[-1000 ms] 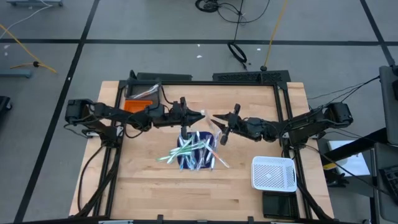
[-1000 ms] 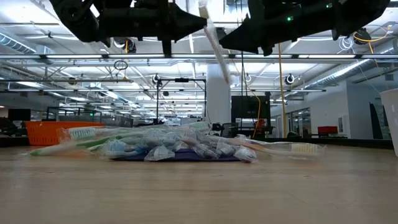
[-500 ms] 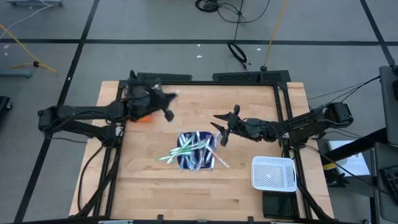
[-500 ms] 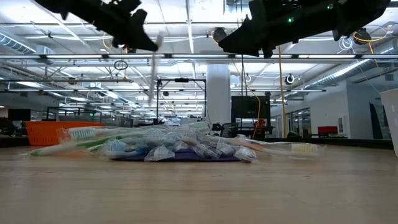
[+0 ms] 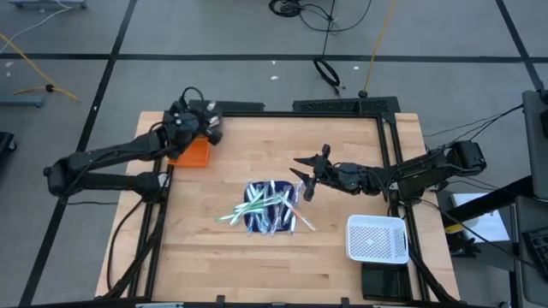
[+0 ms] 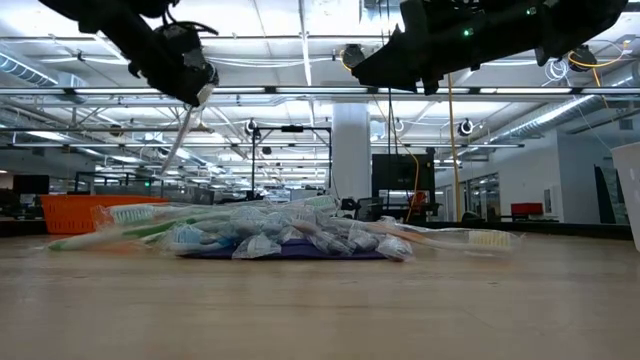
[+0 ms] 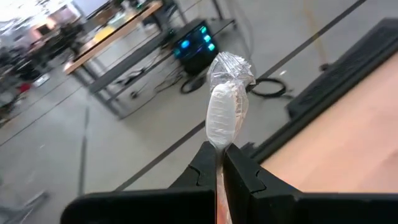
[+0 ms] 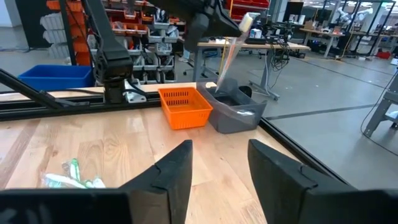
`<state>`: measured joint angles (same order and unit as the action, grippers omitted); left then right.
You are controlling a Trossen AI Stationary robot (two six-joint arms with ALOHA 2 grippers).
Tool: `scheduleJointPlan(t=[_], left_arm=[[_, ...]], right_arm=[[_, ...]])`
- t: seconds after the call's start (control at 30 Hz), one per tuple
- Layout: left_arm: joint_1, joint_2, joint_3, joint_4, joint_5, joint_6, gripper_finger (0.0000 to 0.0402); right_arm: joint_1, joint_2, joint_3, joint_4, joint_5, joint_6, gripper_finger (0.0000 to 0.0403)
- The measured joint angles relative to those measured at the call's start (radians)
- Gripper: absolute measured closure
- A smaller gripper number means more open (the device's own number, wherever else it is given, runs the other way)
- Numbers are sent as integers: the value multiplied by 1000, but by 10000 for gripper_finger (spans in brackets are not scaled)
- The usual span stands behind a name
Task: Pick & Place Toothbrushes
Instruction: Put the orange toothbrush into the transparent black bin
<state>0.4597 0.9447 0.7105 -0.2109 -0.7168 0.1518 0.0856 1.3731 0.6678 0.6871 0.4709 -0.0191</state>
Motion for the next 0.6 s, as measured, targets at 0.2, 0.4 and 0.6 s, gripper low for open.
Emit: scheduleJointPlan(t=[0.2,0.4,0.6], left_arm=[[119,0,0,-61,-1,12,402],[192,37,0,-94,0,33,402],[247,135,0,-102,25,61,402]], right_arm=[[0,0,0,-17,0,0,257],[-1,0,0,-17,0,0,261],[-1,0,0,-22,0,8,260]])
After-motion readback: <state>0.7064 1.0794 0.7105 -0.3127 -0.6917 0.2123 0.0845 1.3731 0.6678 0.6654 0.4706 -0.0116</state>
